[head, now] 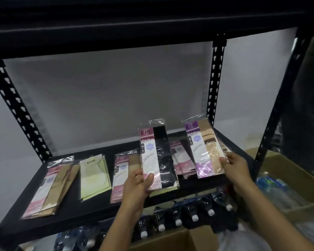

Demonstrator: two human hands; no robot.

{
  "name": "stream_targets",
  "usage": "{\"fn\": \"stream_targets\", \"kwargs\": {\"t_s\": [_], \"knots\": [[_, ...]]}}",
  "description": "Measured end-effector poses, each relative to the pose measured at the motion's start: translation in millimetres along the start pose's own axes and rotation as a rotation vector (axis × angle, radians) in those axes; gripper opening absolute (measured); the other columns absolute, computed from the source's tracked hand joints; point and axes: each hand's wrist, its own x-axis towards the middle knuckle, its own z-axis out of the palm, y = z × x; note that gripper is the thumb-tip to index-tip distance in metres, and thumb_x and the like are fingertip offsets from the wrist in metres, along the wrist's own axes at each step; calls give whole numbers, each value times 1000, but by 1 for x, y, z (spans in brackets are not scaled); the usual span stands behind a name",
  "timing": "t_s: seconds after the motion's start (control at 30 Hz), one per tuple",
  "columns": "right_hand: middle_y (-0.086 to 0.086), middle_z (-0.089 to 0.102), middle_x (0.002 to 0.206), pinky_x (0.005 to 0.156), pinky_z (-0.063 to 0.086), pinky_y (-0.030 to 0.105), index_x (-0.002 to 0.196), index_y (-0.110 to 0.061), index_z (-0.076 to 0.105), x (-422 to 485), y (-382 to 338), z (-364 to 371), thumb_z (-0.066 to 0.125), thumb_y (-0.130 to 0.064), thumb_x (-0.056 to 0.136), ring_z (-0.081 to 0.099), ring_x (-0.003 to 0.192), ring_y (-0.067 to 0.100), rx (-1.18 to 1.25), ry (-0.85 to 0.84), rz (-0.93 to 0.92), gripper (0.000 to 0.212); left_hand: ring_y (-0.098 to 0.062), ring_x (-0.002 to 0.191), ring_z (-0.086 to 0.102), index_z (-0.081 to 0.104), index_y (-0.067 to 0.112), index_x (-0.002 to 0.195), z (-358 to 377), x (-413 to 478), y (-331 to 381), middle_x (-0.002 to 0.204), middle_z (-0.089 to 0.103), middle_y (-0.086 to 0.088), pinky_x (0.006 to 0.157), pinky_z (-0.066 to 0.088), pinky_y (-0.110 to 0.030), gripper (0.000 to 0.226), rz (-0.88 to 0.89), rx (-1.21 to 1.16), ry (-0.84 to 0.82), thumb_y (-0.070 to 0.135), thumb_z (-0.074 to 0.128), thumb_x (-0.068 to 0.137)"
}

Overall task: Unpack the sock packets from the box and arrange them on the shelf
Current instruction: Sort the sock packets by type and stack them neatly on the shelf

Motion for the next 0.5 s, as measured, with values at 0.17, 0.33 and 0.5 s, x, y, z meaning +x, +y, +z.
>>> {"fn": "stream_targets", "kwargs": {"t_s": [0.17,0.33,0.5], "knots": [[12,64,112,87,45,35,115,-1,61,31,15,-21,57,-11,91,60,101,29,-79,65,4,25,-23,93,70,55,13,108,38,17,-8,98,72,-5,84,57,-40,26,-51,32,-25,4,69,87],[19,66,107,78,42,31,110,0,64,57,22,-30,55,-8,91,56,88,26,-187,103,28,22,-29,93,72,56,8,105,79,44,-16,99,74,-13,90,56,-50,28,-100,76,-28,4,73,84],[21,63,119,87,42,33,122,2,59,82,26,-33,55,-8,92,58,108,34,-263,94,55,32,-19,75,74,54,6,107,113,68,-17,90,74,-8,68,60,-34,33,-100,141,-29,6,76,82]]}}
